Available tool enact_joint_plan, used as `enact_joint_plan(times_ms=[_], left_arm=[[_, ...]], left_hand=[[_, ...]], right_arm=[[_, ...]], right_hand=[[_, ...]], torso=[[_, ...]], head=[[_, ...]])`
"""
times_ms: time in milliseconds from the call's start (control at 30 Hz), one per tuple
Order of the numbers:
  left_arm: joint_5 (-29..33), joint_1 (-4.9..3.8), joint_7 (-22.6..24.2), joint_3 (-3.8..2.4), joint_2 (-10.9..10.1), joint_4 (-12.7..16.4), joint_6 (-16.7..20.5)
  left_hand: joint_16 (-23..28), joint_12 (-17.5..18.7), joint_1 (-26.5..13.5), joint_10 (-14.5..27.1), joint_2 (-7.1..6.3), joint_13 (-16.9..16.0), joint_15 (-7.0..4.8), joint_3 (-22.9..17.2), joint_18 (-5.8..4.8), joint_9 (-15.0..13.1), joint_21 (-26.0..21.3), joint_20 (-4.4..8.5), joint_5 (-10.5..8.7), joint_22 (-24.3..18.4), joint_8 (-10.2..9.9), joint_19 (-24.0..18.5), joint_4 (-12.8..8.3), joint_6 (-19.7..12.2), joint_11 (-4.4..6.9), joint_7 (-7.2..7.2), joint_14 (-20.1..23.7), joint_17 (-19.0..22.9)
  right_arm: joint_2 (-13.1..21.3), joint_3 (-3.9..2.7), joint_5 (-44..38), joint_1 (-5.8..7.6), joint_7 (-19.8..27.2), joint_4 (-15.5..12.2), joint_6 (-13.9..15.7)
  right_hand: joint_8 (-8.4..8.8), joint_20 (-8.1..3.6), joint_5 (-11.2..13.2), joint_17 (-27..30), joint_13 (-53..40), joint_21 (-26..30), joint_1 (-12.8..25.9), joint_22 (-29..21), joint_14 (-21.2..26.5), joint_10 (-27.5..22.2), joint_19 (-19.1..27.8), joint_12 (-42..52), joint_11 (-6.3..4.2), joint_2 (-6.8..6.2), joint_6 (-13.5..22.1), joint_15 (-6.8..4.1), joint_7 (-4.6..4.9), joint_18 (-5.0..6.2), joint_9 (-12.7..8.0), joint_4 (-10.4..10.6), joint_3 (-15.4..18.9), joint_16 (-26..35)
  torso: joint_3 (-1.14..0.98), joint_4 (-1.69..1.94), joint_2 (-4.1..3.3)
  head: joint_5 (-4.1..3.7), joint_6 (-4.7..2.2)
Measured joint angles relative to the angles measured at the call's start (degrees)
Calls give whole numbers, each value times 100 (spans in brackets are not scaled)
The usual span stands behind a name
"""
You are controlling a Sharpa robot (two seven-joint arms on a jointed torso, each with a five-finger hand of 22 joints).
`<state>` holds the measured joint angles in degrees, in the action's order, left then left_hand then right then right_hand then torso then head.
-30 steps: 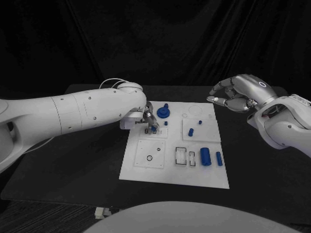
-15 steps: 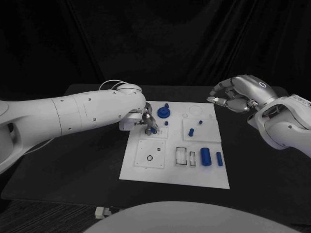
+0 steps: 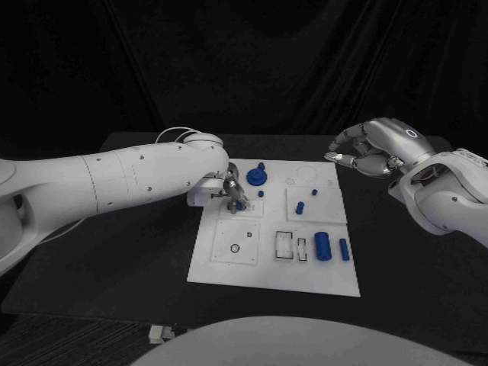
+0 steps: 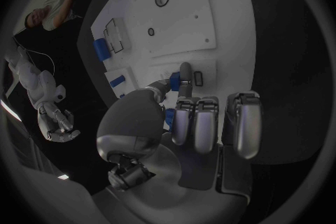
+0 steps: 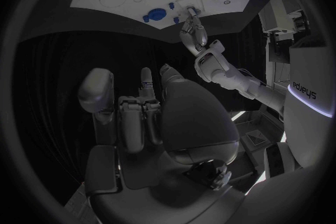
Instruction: Assemble the parts on the task board
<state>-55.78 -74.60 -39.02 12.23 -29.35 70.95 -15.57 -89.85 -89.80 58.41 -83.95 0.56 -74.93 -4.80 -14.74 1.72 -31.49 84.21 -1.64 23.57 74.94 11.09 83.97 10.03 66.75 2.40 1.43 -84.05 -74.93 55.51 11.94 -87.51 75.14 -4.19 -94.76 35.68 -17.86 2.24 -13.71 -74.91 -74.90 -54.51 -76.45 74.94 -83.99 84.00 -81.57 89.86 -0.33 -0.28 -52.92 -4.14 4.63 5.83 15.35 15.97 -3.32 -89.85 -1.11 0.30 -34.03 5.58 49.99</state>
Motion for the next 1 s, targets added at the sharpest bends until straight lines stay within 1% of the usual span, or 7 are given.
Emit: enact_joint_plan(times_ms=[200, 300, 1000], left_arm=[[0, 10, 7, 0, 10, -4, -8], [0, 12, 13, 1, 18, -9, -9], [2, 18, 107, 1, 63, -59, 31]], left_hand=[[0, 0, 0, 0, 0, 0, 0, 0, 0, 0, 0, 0, 0, 0, 0, 0, 0, 0, 0, 0, 0, 0], [0, 0, 0, 0, 0, 0, 0, 0, 0, 0, -25, 0, -23, -1, 0, 0, 0, 0, 0, 0, 0, 1], [0, 0, 0, 0, 0, 1, 0, -31, -1, -4, -24, 0, -23, -2, -23, 0, -31, -21, 0, 21, 0, 1]], right_arm=[[0, 0, 0, -2, -8, 0, -14], [0, 0, 0, -3, -12, 0, -19], [8, 0, 1, -18, -45, -2, -45]], right_hand=[[0, 0, 0, 0, 0, 0, 0, 0, 0, 0, 0, 0, 0, 0, 0, 0, 0, 0, 0, 0, 0, 0], [0, 21, 0, 0, 0, 0, 0, -1, 0, 0, 21, 0, 0, 0, 0, 0, 0, 0, 0, 0, 0, 0], [0, 21, 0, 0, 0, 27, 0, -2, 0, 0, 21, 0, 0, 0, 0, 0, 0, 0, 0, 0, 0, 0]], torso=[[0, 0, -1], [0, 1, -1], [0, 2, -2]], head=[[-13, 0], [-20, 0], [-23, 0]])
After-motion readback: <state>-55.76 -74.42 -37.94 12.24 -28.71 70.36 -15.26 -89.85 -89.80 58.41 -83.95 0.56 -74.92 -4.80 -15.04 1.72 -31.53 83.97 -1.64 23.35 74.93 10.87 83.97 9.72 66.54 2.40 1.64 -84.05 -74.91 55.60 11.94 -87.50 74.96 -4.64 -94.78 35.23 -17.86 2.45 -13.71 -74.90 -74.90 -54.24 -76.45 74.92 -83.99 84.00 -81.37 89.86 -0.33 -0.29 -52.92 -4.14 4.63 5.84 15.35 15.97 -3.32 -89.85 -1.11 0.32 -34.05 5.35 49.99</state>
